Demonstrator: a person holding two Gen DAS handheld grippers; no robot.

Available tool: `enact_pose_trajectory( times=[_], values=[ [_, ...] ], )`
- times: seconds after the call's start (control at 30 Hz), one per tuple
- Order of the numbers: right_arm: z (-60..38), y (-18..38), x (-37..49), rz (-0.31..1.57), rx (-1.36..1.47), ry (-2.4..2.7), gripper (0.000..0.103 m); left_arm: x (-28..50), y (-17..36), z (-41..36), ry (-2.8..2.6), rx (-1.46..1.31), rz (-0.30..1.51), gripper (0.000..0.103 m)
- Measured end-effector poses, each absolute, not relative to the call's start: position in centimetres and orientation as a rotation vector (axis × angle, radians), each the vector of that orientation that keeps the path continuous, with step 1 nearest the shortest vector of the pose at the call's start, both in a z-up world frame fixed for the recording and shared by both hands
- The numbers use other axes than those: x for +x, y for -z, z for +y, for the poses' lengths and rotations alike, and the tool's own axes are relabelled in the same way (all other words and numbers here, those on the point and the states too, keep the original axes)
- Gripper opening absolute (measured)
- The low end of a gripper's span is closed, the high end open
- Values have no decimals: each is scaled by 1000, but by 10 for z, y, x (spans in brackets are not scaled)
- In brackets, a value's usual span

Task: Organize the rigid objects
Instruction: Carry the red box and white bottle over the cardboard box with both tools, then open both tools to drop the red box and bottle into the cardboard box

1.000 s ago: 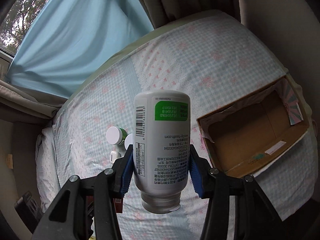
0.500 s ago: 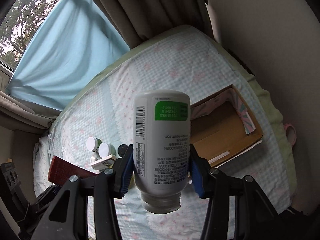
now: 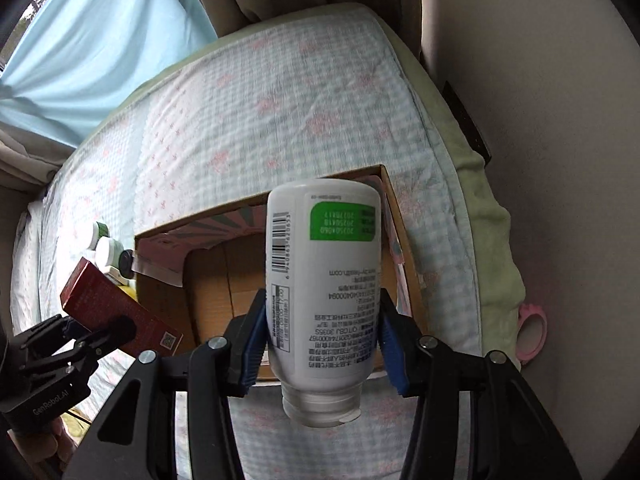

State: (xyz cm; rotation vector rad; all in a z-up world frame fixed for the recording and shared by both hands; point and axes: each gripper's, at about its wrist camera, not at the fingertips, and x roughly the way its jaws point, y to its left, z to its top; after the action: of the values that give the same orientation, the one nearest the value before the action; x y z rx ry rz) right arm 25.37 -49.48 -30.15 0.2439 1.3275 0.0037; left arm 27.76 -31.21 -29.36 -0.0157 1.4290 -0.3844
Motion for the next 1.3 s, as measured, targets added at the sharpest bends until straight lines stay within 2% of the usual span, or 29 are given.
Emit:
enact_pose_trajectory(
  times=[0.4, 0.67, 0.7, 0.73, 0.77, 0.8, 0.93, 1.3],
  values=[
    [-490, 379, 268, 1383, 243, -114, 46, 303, 375, -361, 415, 173, 1549, 38],
    [-483, 387, 274, 1343, 192, -136, 46, 302, 395, -370, 424, 294, 1559, 38],
    [-482, 385, 274, 1325, 165, -119, 49, 299, 393, -371, 418, 327, 1542, 40],
    [-480, 381, 274, 1307, 146, -106, 54, 296, 390, -371, 423, 343, 1519, 47],
    [-478, 376, 274, 1287, 138, -106, 82, 294, 384, -371, 434, 338, 1497, 84],
    [-479, 372, 273, 1274, 141, -115, 103, 292, 378, -369, 446, 328, 1483, 101],
    [-486, 361, 270, 1225, 197, -120, 103, 288, 364, -359, 424, 320, 1462, 103],
    [-481, 331, 266, 1267, 214, -86, 103, 274, 320, -330, 388, 277, 1397, 103]
  ],
)
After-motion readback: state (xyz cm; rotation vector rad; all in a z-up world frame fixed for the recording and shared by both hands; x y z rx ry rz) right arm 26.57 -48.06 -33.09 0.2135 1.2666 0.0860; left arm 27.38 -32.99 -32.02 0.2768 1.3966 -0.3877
